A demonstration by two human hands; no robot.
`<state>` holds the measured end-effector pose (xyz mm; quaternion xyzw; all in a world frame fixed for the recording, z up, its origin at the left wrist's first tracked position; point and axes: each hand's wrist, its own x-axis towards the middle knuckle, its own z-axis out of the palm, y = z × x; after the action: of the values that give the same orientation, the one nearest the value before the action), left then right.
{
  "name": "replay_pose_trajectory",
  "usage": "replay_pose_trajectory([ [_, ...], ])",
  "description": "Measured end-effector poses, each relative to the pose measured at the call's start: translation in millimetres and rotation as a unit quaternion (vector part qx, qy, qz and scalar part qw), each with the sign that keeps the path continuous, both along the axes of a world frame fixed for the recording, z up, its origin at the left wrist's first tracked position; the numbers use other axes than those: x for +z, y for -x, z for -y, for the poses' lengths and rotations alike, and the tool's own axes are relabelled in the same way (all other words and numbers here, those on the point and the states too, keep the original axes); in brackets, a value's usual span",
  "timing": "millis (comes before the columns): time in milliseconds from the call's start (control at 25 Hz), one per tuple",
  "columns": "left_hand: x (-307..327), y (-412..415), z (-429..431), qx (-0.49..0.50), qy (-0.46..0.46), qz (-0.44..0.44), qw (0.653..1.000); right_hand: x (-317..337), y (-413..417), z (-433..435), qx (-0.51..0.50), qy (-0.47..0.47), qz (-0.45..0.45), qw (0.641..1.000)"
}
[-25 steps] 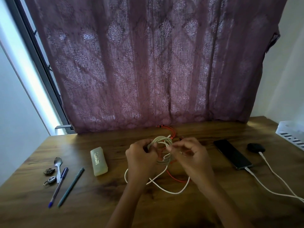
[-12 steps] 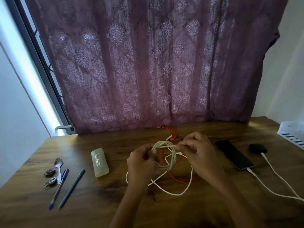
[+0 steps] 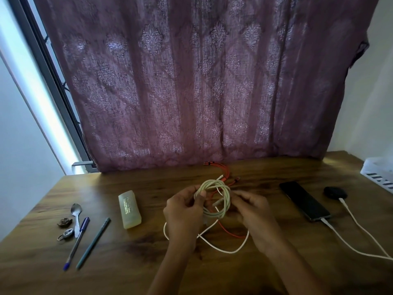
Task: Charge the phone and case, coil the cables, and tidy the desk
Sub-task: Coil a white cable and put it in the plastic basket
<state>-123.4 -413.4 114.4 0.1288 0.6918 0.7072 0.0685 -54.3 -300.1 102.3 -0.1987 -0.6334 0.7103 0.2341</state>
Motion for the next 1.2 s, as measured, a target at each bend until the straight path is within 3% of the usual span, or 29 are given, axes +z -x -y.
replay_pose_trajectory([
  [120,-1.7,-0.1,1.2,0.045,0.043,-0.063,0.996,3.5,0.8,1.3,0.018,0.157,-0.008,0.987],
  [280,-5.2,1.6,2.0,0.057,0.073,-0.101,0.991,3.2,-2.5,3.4,0.028,0.092,0.028,0.995],
  [400,-4.9,2.7,2.7,0.040,0.085,-0.118,0.989,0.8,-2.4,5.4,0.045,0.177,-0.003,0.983],
  [520,-6.4,4.6,2.5,0.034,0.067,-0.098,0.992,-0.6,-0.9,3.7,0.069,0.222,-0.005,0.973],
  [800,-10.4,5.7,0.4,-0.004,-0.030,0.035,0.999,-6.5,-9.7,-3.0,0.107,0.188,0.028,0.976],
  [960,-8.9,3.7,-1.3,-0.048,-0.063,0.063,0.995,-7.4,-16.2,-4.6,0.073,0.196,0.018,0.978],
  [1200,-5.2,-3.7,-27.1,-0.165,-0.045,0.088,0.981,-1.0,-37.3,-22.5,-0.059,0.150,0.011,0.987],
])
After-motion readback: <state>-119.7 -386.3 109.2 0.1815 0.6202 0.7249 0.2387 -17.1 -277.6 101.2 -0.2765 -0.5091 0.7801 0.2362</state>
